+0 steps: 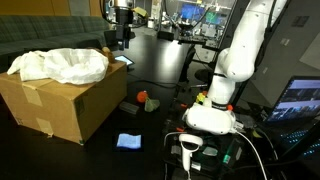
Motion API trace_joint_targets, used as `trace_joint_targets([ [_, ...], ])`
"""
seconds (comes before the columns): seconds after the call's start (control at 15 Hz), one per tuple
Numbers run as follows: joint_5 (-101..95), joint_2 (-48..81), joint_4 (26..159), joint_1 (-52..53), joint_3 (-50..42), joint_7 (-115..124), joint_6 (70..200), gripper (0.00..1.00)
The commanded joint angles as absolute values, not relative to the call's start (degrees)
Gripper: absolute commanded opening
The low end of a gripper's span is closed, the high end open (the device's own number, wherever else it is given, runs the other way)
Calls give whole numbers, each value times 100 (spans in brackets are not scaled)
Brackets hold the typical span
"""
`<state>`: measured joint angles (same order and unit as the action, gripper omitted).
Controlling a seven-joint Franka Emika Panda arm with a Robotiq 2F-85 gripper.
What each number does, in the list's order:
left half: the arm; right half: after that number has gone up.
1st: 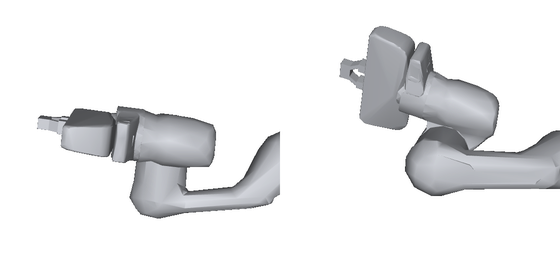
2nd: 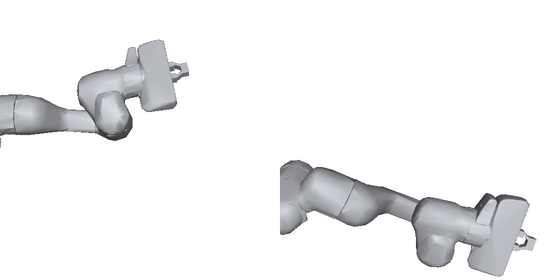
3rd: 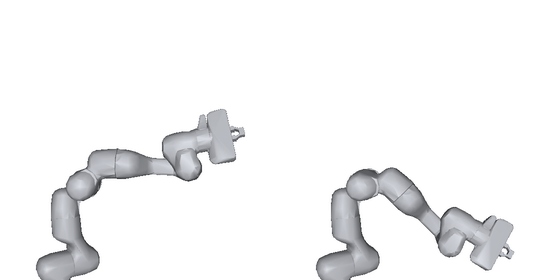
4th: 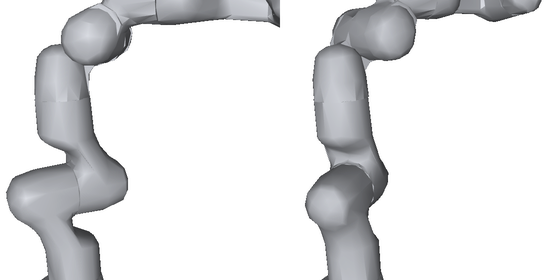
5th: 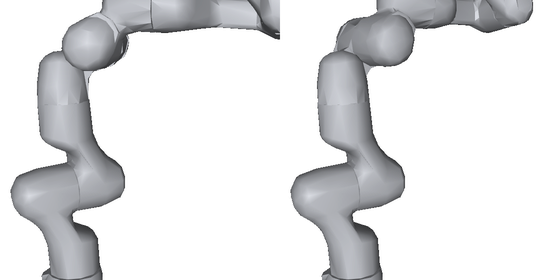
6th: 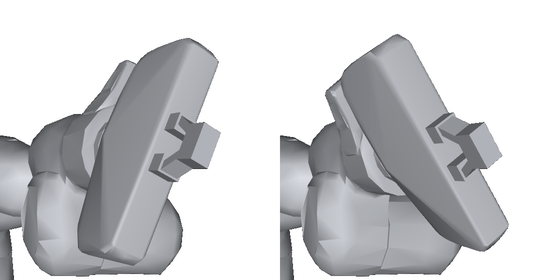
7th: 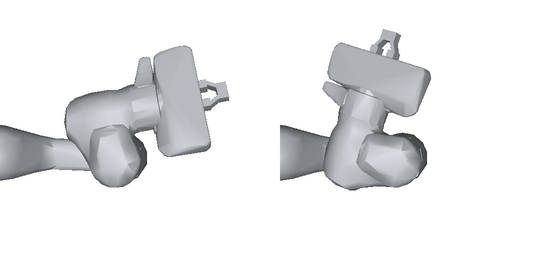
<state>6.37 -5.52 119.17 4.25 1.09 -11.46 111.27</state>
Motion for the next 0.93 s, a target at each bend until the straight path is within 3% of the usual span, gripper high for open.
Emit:
trace_joint_targets([
  [0.0, 1116, 188, 10987, 541, 339, -442, 10869, 100],
  [0.87, 1275, 1563, 9644, 971, 442, 4074, 11006, 100],
])
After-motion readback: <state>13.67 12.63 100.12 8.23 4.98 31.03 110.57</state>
